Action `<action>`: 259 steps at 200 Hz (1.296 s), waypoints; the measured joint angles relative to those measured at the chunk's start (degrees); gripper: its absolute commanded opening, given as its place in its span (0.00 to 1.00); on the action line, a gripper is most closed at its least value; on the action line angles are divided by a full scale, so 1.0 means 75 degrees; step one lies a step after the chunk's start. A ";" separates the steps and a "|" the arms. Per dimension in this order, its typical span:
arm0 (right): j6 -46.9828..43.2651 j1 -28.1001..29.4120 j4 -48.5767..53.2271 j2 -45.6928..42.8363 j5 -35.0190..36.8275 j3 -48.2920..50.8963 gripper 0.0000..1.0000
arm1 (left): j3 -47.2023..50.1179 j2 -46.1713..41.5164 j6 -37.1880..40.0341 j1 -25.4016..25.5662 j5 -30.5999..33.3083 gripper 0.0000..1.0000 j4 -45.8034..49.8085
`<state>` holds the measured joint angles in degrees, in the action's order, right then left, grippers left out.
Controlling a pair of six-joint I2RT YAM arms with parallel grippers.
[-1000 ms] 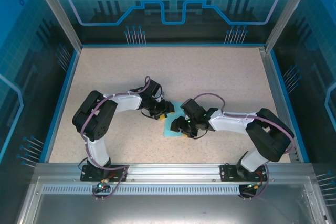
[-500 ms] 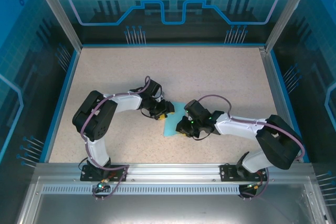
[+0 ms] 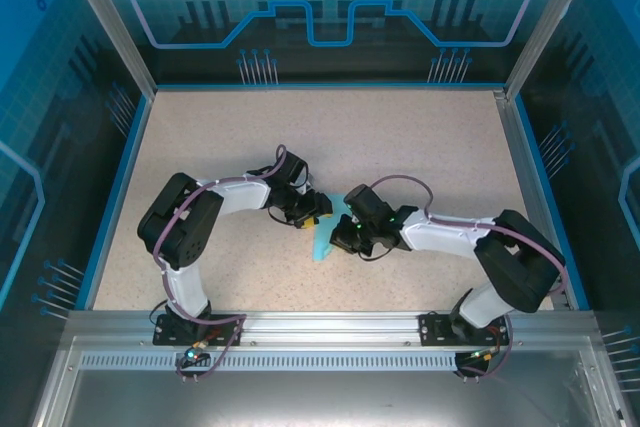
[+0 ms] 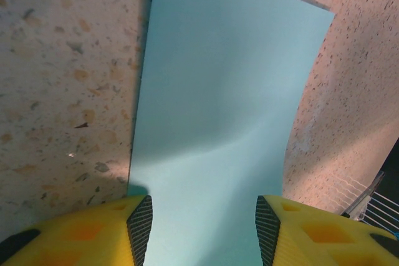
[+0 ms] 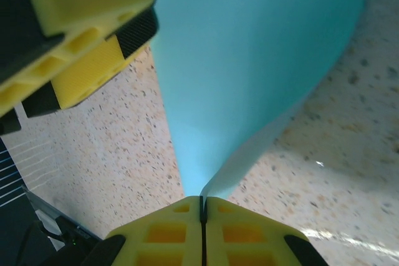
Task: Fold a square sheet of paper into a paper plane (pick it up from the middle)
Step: Third fold the triangle at the center of the table.
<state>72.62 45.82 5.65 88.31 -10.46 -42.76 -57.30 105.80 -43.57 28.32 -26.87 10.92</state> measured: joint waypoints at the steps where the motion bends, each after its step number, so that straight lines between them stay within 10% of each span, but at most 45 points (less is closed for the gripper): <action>1: -0.0003 0.0000 0.0000 0.0012 -0.0003 -0.0003 0.07 | 0.0000 0.0000 0.0000 0.0000 0.0000 0.51 0.0000; 259: -0.0323 -0.0015 -0.0691 0.1390 0.0335 -0.0618 0.08 | -0.0323 0.0146 0.0020 -0.0003 0.0236 0.45 0.0114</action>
<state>70.19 45.71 0.47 98.74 -7.94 -47.40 -59.72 106.89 -43.42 28.29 -25.10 11.77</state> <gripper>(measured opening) 0.085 0.447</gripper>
